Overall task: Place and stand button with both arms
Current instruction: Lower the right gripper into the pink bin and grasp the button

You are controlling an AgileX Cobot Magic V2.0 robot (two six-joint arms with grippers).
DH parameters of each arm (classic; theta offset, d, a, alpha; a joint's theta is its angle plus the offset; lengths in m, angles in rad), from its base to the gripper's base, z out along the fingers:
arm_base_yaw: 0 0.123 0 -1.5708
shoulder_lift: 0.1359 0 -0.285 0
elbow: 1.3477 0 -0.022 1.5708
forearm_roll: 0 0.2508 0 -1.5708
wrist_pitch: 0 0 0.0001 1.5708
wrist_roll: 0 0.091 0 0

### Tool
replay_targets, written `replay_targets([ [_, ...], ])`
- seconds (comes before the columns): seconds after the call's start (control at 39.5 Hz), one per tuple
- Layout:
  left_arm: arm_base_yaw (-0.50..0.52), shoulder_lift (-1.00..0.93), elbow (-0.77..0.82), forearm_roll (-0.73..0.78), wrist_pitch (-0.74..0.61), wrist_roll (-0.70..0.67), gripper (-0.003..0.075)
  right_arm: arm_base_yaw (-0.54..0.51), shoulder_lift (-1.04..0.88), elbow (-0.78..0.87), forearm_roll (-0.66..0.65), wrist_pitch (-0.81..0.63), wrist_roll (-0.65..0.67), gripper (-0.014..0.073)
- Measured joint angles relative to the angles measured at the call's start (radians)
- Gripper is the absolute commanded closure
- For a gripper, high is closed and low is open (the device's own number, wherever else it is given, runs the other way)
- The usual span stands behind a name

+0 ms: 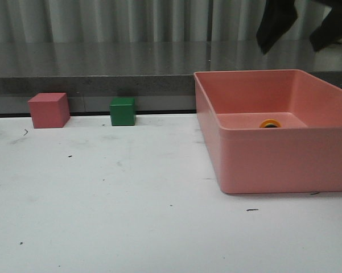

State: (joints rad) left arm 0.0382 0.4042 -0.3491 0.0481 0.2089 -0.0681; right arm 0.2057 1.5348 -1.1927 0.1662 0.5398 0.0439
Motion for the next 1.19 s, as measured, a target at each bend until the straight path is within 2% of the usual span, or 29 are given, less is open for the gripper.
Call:
replay_targets([
  [0.18,0.000,0.000,0.000,0.000,0.000,0.000,0.0080,-0.044,0.199,-0.128,0.000,0.067,0.077,-0.0038],
  [0.46,0.000,0.000,0.000,0.000,0.000,0.000,0.0080,-0.051,0.451,-0.316,0.000,0.166,0.165,-0.0038],
  [0.73,0.000,0.000,0.000,0.000,0.000,0.000,0.0080,-0.051,0.543,-0.353,0.000,0.194,0.227,-0.0033],
  [0.78,0.000,0.000,0.000,0.000,0.000,0.000,0.0080,-0.051,0.545,-0.353,0.000,0.194,0.230,0.0001],
  [0.96,0.000,0.000,0.000,0.000,0.000,0.000,0.0080,-0.051,0.547,-0.357,0.000,0.195,0.236,0.0205],
  [1.19,0.000,0.000,0.000,0.000,0.000,0.000,0.0080,-0.051,0.547,-0.357,0.000,0.195,0.237,0.0234],
])
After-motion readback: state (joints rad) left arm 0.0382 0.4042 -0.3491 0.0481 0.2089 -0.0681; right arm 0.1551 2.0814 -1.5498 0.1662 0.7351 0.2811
